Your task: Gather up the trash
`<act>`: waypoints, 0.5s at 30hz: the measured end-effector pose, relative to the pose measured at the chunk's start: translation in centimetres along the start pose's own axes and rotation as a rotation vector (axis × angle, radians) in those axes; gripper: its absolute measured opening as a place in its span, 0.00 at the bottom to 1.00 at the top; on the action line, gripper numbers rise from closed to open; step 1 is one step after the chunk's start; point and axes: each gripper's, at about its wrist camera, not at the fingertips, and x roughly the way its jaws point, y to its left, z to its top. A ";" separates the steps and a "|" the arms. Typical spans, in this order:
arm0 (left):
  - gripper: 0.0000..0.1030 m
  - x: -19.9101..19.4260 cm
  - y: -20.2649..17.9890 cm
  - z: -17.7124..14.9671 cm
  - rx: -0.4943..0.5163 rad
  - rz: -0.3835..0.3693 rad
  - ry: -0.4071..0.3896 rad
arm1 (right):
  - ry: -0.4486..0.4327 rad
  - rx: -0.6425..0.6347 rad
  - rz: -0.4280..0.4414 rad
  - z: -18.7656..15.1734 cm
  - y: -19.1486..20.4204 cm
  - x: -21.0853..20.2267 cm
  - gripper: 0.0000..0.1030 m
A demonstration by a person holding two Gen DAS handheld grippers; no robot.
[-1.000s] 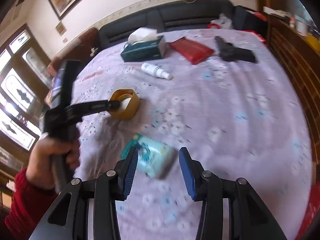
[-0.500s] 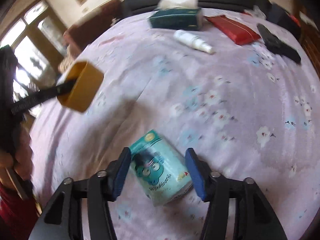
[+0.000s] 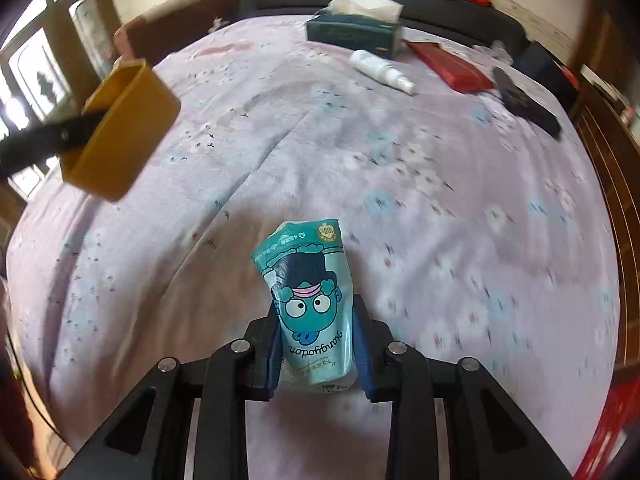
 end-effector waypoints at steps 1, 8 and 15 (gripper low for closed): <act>0.07 -0.4 -0.5 -0.5 0.007 -0.006 -0.003 | -0.006 0.028 -0.006 -0.6 -0.2 -0.8 0.31; 0.07 -2.3 -4.0 -4.0 0.052 -0.033 -0.027 | -0.187 0.153 -0.092 -5.3 -0.8 -8.2 0.31; 0.07 -3.0 -7.9 -7.8 0.106 -0.015 -0.058 | -0.290 0.264 -0.113 -10.1 -2.6 -11.3 0.31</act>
